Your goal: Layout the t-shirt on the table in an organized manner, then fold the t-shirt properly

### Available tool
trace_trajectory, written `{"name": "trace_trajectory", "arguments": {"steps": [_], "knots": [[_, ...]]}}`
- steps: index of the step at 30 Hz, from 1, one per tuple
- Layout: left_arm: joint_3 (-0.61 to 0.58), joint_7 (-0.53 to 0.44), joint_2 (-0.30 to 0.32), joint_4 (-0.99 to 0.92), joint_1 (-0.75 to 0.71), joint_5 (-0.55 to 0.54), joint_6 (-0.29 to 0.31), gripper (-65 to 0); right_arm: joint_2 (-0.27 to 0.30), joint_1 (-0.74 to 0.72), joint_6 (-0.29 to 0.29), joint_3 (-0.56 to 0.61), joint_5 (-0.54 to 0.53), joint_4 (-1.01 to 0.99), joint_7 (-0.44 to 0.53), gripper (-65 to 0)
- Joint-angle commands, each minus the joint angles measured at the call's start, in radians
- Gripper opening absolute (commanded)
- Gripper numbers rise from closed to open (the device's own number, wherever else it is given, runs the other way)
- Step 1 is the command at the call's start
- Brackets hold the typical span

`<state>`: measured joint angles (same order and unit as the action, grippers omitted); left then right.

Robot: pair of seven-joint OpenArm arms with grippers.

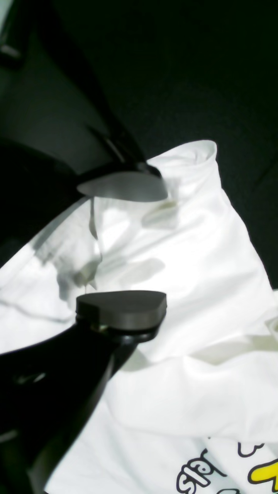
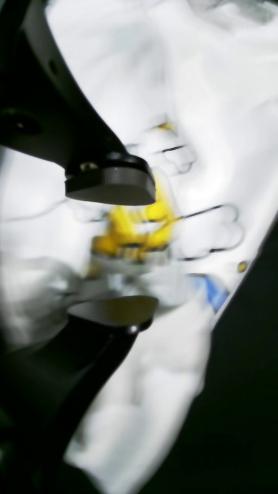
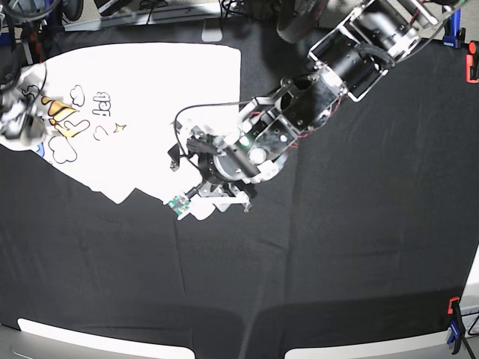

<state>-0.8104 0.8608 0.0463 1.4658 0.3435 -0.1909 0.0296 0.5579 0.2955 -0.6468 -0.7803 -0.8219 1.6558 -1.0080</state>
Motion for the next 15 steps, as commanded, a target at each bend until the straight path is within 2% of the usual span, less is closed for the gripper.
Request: {"name": "trace_trajectory", "arguments": {"steps": [1, 2, 4, 5, 8, 10, 12, 15], "knots": [[0.005, -0.02, -0.013, 0.016, 0.024, -0.001, 0.001, -31.1, 0.025, -0.012, 0.0, -0.011, -0.024, 0.015, 0.076, -29.0], [0.005, -0.018, -0.013, 0.016, 0.024, -0.001, 0.001, -31.1, 0.023, -0.018, -0.002, -0.011, -0.025, 0.016, 0.103, -29.1], [0.005, -0.018, -0.013, 0.016, 0.024, 0.0, 0.001, -31.1, 0.023, -0.032, -0.047, -0.011, -0.026, 0.016, 0.066, -29.1], [0.005, -0.018, -0.013, 0.016, 0.024, 0.0, 0.001, -31.1, 0.022, -0.035, -0.051, -0.011, -0.025, 0.016, 0.055, -29.1], [0.005, -0.021, -0.013, 0.016, 0.024, 0.038, 0.001, -31.1, 0.021, -0.035, -0.051, -0.011, -0.002, 0.016, 0.073, -29.0], [0.005, -0.014, -0.012, 0.016, 0.024, 0.119, -0.001, -31.1, 0.021, -0.035, -0.051, -0.011, 0.04, 0.016, 0.095, -29.0], [0.005, 0.015, -0.012, 0.016, 0.024, 0.182, -0.027, -31.1, 0.021, -0.035, -0.051, -0.011, 0.086, 0.016, 0.108, -29.0], [0.005, 0.034, -0.006, 0.016, 0.024, 0.188, -0.044, -31.1, 0.021, -0.035, -0.051, -0.011, 0.11, 0.016, 0.103, -29.0]]}}
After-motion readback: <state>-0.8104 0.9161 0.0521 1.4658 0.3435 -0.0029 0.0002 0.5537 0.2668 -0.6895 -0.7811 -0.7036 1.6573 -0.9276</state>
